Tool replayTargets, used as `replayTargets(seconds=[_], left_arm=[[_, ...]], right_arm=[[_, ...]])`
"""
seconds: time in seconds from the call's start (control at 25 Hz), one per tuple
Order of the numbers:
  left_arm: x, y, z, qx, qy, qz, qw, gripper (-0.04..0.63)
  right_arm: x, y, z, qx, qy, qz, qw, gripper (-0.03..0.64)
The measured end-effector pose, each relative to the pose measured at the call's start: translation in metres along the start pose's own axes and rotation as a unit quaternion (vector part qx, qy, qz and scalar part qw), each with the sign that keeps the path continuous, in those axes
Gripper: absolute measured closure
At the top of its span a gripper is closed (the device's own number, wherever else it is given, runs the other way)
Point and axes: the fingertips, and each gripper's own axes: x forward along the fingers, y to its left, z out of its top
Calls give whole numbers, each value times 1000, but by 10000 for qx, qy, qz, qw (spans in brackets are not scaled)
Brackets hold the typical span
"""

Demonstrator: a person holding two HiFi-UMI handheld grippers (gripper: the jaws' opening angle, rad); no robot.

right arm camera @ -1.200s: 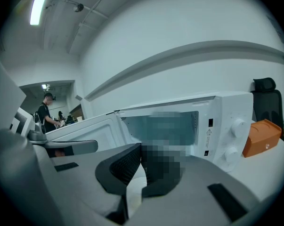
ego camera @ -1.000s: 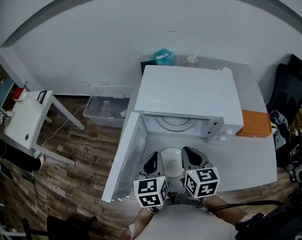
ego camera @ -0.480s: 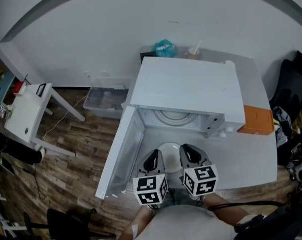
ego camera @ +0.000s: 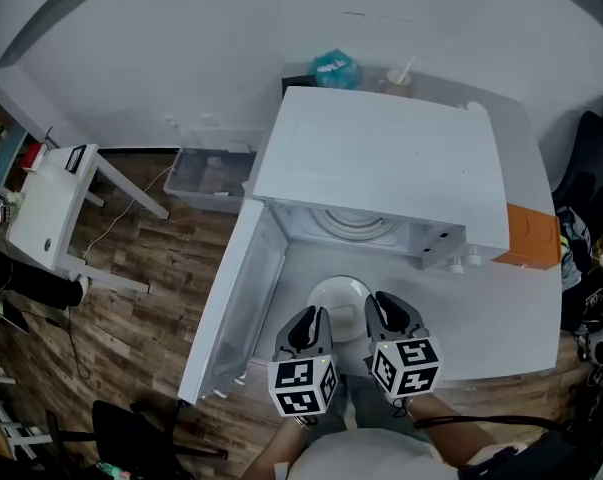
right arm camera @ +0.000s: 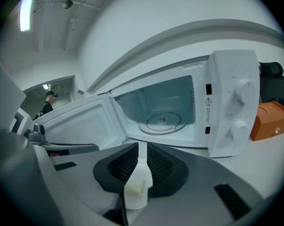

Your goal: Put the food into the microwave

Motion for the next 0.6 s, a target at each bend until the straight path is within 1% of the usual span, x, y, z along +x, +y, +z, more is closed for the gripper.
replayTargets(seconds=[0.28, 0.4, 0.6], left_arm=[[14, 23, -36, -178, 367, 238, 9989, 549], [18, 31, -48, -265, 500, 336, 9978, 549], [24, 41, -66, -295, 688, 465, 9961, 549]], right_arm=[[17, -25, -35, 221, 329, -250, 9989, 574], [21, -30, -51, 258, 488, -281, 9981, 574], [30, -33, -71, 246, 698, -262, 9969, 574]])
